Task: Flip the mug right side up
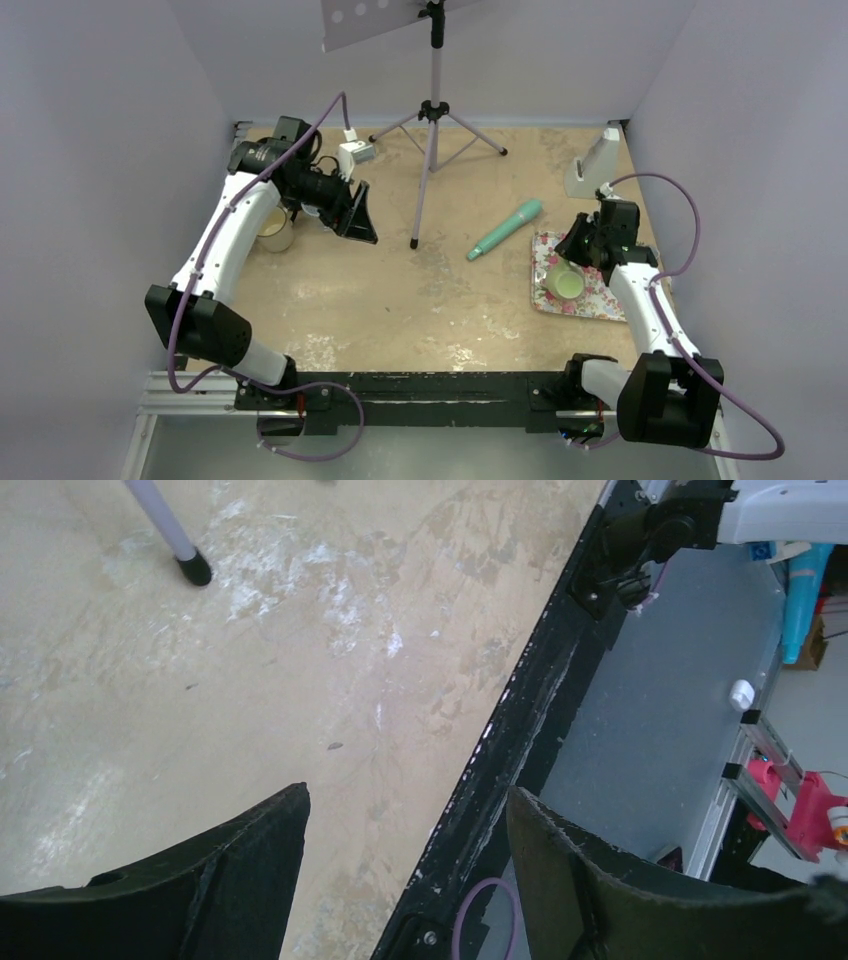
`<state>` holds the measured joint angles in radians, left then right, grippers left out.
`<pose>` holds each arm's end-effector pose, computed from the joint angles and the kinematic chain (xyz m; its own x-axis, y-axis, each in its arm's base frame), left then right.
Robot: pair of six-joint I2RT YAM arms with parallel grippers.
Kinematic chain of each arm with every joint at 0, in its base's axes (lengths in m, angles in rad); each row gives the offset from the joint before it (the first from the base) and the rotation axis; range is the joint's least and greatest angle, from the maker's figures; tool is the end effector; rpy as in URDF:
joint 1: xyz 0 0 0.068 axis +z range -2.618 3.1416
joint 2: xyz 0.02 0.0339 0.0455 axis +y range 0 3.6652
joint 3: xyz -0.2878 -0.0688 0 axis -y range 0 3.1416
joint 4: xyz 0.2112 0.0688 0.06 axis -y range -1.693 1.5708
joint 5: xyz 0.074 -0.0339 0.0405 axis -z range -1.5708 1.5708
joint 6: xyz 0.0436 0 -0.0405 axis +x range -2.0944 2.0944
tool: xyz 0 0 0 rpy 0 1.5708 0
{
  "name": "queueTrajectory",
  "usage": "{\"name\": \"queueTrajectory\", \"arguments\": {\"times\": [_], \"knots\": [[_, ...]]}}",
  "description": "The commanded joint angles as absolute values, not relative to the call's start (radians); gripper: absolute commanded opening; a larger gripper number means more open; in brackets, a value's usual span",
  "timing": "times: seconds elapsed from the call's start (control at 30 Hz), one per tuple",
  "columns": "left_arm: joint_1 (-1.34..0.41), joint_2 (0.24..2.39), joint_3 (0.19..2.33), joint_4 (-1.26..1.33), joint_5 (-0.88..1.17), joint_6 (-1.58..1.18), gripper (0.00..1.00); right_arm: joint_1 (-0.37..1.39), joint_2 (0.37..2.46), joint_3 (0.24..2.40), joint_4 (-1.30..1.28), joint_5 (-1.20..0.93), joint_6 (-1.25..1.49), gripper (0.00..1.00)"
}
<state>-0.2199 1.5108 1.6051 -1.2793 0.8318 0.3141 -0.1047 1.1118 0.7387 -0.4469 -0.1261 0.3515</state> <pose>0.2333 -0.0852 0.3846 -0.7307 0.3766 -0.5695 0.6773 0.5050 -0.5351 0.1906 -0.0145 0.2647 -0.6764 0.4145 -0.6088 0.2676 0.9084 0.3212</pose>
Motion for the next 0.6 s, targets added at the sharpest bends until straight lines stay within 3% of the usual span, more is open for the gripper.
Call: {"name": "queueTrajectory", "arguments": {"times": [0.0, 0.23, 0.4, 0.57], "knots": [[-0.305, 1.524, 1.574, -1.206, 0.953, 0.276, 0.75, -0.100, 1.086, 0.778, -0.342, -0.273, 0.331, 0.00], [-0.403, 1.568, 1.517, -1.046, 1.024, 0.169, 0.75, -0.101, 1.073, 0.792, -0.298, -0.318, 0.314, 0.00], [-0.471, 1.622, 1.469, -0.750, 1.101, 0.015, 0.77, -0.101, 1.080, 0.793, -0.291, -0.367, 0.315, 0.00], [-0.593, 1.816, 1.598, -0.564, 1.120, -0.137, 0.78, -0.101, 1.078, 0.788, -0.277, -0.451, 0.336, 0.00]]}}
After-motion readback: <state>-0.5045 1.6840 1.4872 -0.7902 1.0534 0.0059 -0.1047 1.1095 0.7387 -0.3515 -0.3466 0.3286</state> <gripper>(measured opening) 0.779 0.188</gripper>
